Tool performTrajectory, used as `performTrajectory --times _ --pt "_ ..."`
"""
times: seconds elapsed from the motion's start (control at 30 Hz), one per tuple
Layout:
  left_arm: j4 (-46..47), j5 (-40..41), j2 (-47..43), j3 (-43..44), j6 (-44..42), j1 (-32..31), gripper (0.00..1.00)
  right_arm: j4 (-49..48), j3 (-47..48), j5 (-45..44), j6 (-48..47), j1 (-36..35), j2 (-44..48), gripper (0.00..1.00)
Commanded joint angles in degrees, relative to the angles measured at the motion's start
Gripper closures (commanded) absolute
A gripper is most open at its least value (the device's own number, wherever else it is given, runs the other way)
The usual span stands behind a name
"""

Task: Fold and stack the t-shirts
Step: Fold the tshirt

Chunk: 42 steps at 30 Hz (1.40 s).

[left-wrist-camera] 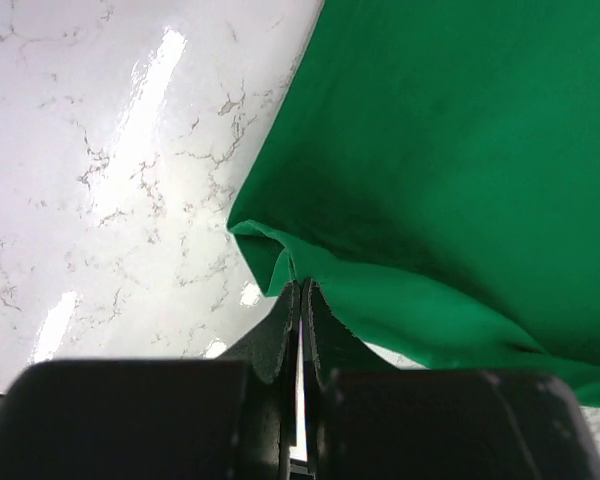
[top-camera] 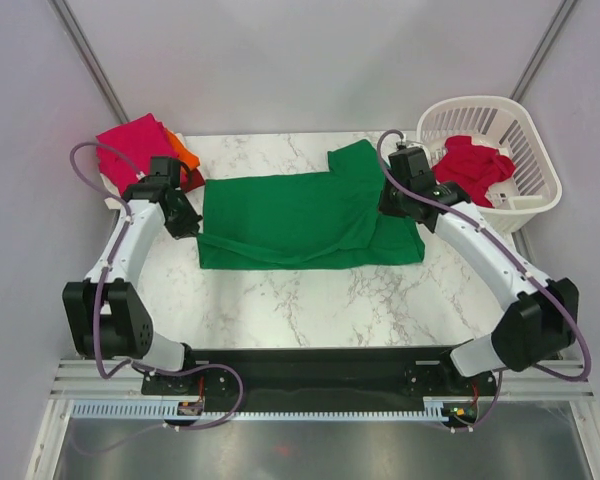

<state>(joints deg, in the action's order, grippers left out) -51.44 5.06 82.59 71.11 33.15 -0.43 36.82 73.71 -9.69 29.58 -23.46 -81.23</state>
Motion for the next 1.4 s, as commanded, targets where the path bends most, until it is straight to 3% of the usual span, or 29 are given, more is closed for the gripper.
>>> performTrajectory --times 0.0,0.33,0.47,0.93,1.0,1.03,1.13,1.23,1.3,1.33,1.37 --pt "1.6 1.62 4.49 3.5 -3.35 0.34 0.98 -2.01 3.98 -3.22 -0.93 0.96 -4.44 1.0" --pt "1.96 2.41 17.59 9.92 -4.58 0.34 0.98 -3.86 11.27 -5.68 -0.49 2.37 -15.62 1.0" --pt "2.04 2.68 20.24 10.8 -4.84 3.15 0.98 -4.03 13.47 -6.39 -0.75 3.16 -19.57 1.0" --pt "1.96 0.3 28.41 16.86 -6.86 3.59 0.96 -4.56 19.27 -8.4 -0.32 4.83 -28.28 1.0" --pt "1.87 -0.13 29.73 18.27 -7.48 3.59 0.87 -4.65 20.41 -9.29 -0.4 4.83 -29.33 1.0" --pt "1.87 -0.4 29.91 19.14 -8.09 3.59 0.64 -4.91 20.94 -9.81 -0.49 5.0 -29.77 1.0" --pt "2.05 0.56 28.16 19.24 -8.1 3.5 0.29 -4.74 23.92 -12.18 -0.93 5.36 -32.23 0.98" --pt "2.83 2.05 24.57 18.45 -8.62 3.41 0.2 -2.72 28.05 -14.47 -1.19 5.62 -35.21 0.87" --pt "3.27 3.81 22.54 17.58 -8.89 2.98 0.2 -2.28 30.26 -14.83 -1.19 5.62 -35.92 0.8" --pt "3.45 4.25 20.18 16.26 -8.89 2.71 0.2 -1.75 30.87 -14.65 -1.19 5.71 -36.36 0.62" --pt "3.54 5.39 19.11 15.47 -8.89 2.45 0.2 -1.31 31.4 -14.74 -1.28 5.62 -36.37 0.52"
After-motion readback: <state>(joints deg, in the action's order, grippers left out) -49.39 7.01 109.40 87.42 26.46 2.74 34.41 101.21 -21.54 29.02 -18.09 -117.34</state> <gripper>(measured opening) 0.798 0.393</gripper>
